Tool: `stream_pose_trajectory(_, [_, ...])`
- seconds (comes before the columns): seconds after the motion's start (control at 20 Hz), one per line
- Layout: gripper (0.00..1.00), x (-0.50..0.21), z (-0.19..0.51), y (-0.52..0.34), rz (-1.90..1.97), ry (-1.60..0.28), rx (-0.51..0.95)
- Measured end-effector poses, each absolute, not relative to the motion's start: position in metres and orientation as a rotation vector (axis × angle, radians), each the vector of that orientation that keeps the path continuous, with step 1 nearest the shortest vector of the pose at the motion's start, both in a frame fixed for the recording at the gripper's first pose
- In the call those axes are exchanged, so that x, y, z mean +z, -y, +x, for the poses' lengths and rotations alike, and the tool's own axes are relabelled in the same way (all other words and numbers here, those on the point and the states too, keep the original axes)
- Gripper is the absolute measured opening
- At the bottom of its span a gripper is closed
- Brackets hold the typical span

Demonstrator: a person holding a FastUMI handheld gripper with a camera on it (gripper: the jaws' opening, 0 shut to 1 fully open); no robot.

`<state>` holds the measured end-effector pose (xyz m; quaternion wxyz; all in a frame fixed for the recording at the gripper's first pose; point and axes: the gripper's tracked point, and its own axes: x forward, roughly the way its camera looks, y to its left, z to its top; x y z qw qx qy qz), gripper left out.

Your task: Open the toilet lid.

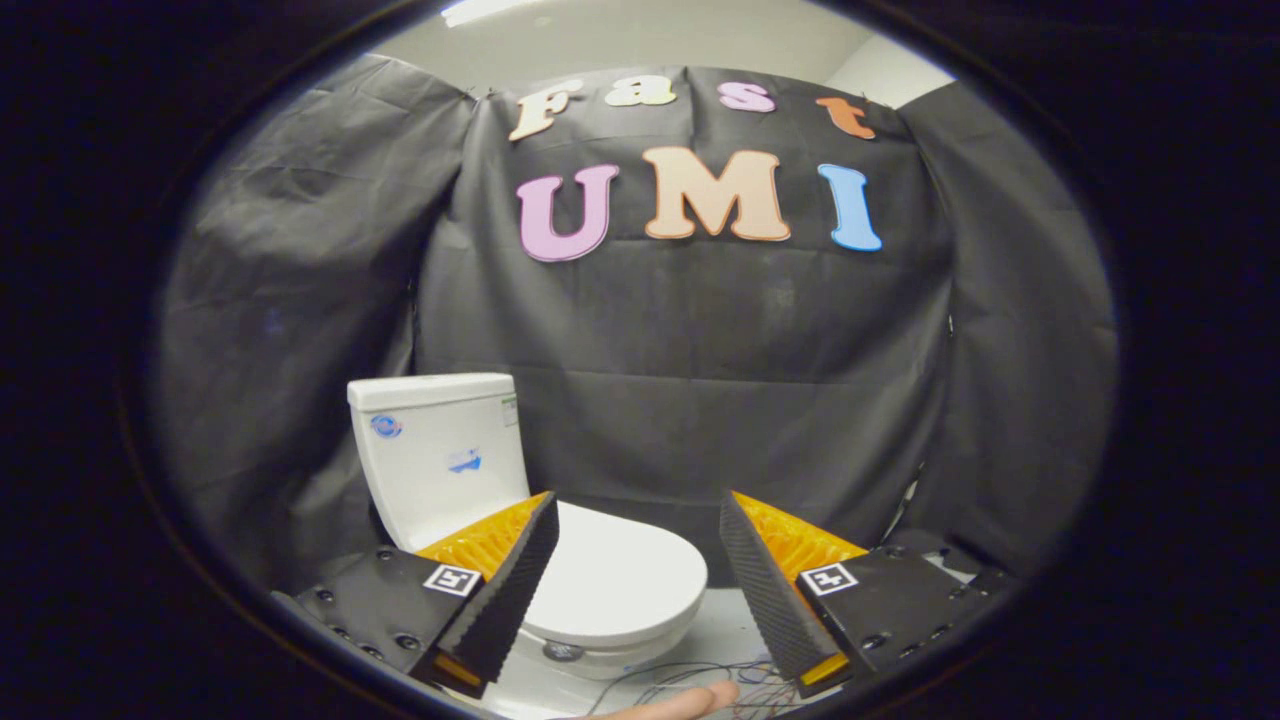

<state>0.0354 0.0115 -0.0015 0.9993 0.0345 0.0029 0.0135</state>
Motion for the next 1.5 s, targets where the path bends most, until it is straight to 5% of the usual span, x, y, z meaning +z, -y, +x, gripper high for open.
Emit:
stream_pose_trajectory(0.35, [0.98,-0.011,0.062,-0.064,0.154,0.013,0.076])
stream_pose_trajectory(1.0, [0.97,-0.048,0.043,-0.084,0.522,0.090,-0.125])
stream_pose_trajectory(1.5, [0.96,-0.209,0.056,-0.087,0.940,-0.230,-0.217])
